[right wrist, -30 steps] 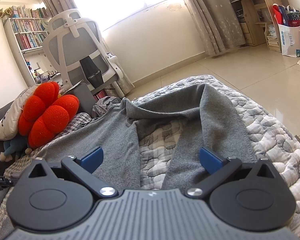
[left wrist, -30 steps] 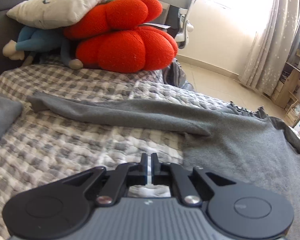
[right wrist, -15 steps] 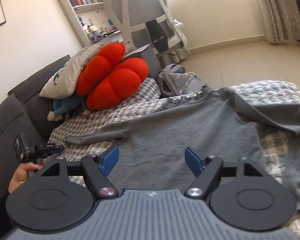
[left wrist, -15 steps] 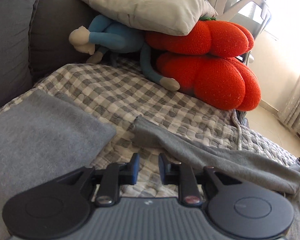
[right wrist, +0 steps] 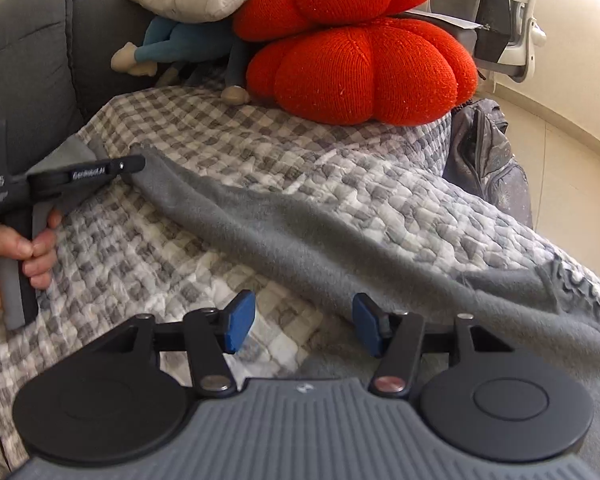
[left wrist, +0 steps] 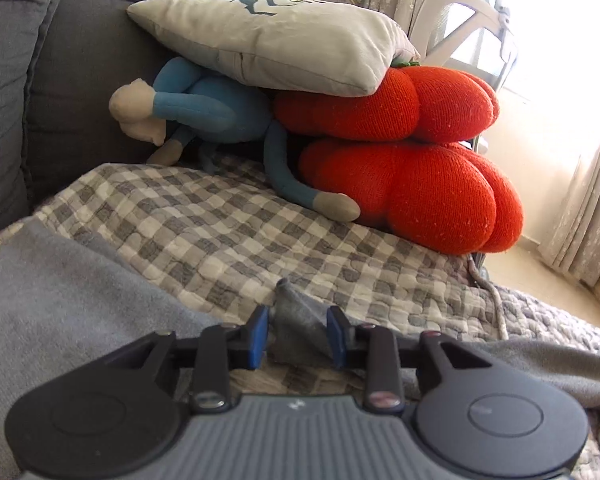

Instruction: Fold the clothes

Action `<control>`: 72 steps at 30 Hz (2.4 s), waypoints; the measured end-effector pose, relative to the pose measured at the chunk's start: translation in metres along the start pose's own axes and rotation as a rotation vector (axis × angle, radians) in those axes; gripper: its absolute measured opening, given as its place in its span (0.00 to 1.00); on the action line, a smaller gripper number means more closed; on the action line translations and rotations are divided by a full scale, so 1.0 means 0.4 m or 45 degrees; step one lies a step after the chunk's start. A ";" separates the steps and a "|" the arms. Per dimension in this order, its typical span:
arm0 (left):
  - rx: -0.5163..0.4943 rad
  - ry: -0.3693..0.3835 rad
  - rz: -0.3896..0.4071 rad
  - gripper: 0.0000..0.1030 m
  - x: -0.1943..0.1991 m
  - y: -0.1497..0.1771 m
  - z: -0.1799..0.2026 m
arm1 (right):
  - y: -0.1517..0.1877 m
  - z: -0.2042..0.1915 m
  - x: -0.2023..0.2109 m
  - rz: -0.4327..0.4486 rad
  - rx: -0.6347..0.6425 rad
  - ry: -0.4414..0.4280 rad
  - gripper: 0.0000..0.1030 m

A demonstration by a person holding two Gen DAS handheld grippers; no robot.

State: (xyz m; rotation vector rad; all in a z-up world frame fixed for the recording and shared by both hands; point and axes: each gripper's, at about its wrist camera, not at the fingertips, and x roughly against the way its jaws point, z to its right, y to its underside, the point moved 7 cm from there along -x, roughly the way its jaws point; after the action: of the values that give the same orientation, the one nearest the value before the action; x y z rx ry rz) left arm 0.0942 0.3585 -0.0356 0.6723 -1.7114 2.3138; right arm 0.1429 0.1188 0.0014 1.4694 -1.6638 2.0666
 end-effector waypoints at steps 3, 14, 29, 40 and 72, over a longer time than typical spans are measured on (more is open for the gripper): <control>-0.008 0.017 0.001 0.31 -0.001 0.002 0.007 | -0.083 0.014 -0.063 0.041 0.100 0.042 0.57; 0.003 0.038 0.011 0.07 0.006 -0.002 0.013 | -0.075 0.059 -0.119 0.006 0.135 -0.052 0.03; 0.118 -0.051 0.061 0.44 0.033 -0.036 -0.010 | -0.134 0.099 -0.174 0.152 0.261 0.402 0.03; 0.123 0.099 -0.001 0.53 0.030 -0.020 0.029 | -0.116 0.004 -0.047 0.281 0.300 0.126 0.33; 0.354 0.011 -0.008 0.06 0.004 -0.027 -0.039 | -0.033 -0.042 -0.087 0.078 0.190 -0.145 0.15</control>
State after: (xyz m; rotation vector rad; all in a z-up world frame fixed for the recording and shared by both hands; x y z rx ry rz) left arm 0.0934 0.3764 -0.0291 0.7105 -1.3928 2.5722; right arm 0.1590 0.1532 -0.0132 1.6298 -1.6448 2.2223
